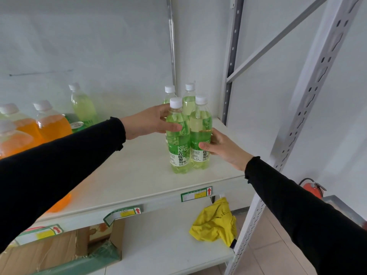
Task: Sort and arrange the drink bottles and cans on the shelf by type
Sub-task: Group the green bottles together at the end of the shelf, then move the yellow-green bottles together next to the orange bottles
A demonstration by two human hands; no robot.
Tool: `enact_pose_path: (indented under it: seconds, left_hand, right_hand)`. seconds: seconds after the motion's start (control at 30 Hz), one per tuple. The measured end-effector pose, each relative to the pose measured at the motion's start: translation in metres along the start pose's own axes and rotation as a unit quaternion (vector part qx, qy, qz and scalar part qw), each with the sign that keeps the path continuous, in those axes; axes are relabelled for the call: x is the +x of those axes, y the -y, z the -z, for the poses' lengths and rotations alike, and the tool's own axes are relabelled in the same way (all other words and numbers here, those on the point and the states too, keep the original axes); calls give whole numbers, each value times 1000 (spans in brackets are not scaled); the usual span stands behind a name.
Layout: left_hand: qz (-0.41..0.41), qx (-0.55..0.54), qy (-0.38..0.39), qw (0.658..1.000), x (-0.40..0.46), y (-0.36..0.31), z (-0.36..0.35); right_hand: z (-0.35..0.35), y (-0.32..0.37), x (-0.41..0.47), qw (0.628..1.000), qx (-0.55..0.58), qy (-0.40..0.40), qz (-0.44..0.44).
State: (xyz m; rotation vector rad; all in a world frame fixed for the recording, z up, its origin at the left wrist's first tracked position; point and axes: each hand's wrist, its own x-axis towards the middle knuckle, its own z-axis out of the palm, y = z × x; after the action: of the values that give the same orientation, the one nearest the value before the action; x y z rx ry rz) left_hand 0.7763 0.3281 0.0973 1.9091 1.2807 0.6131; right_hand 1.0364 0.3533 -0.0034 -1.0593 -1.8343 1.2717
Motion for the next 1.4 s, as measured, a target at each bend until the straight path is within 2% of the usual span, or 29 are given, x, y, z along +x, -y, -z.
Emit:
enact_pose_path:
  seconds: [0.07, 0.13, 0.23, 0.33, 0.4, 0.63, 0.8, 1.0, 1.13, 1.4]
  left_hand:
    - [1, 37, -24, 999, -2, 2, 0]
    - [7, 70, -60, 996, -6, 2, 0]
    - [1, 126, -117, 985, -19, 0, 5]
    - [-16, 216, -133, 967, -44, -5, 16]
    - [-15, 277, -137, 951, -62, -8, 24]
    - [4, 394, -151, 907, -122, -10, 64]
    - [57, 394, -207, 894, -163, -8, 115]
    - [111, 366, -231, 895, -199, 14, 185]
    - [108, 336, -244, 903, -220, 45, 242]
    - [89, 290, -270, 914, -260, 118, 344]
  right_hand:
    - [-2, 2, -3, 998, -52, -36, 15]
    - [-4, 6, -10, 989, -90, -115, 38]
    - [-11, 19, -29, 949, -178, -230, 124]
    - [-21, 35, -51, 893, -273, -272, 232]
    - [-31, 46, -61, 870, -308, -267, 279]
    - [-85, 78, -45, 912, -282, -93, 284]
    - [-127, 104, 0, 939, -211, -29, 271]
    - [-181, 134, 58, 952, -173, -5, 253]
    - [-218, 149, 106, 959, -173, -9, 223]
    - [-278, 165, 212, 990, -95, -62, 88]
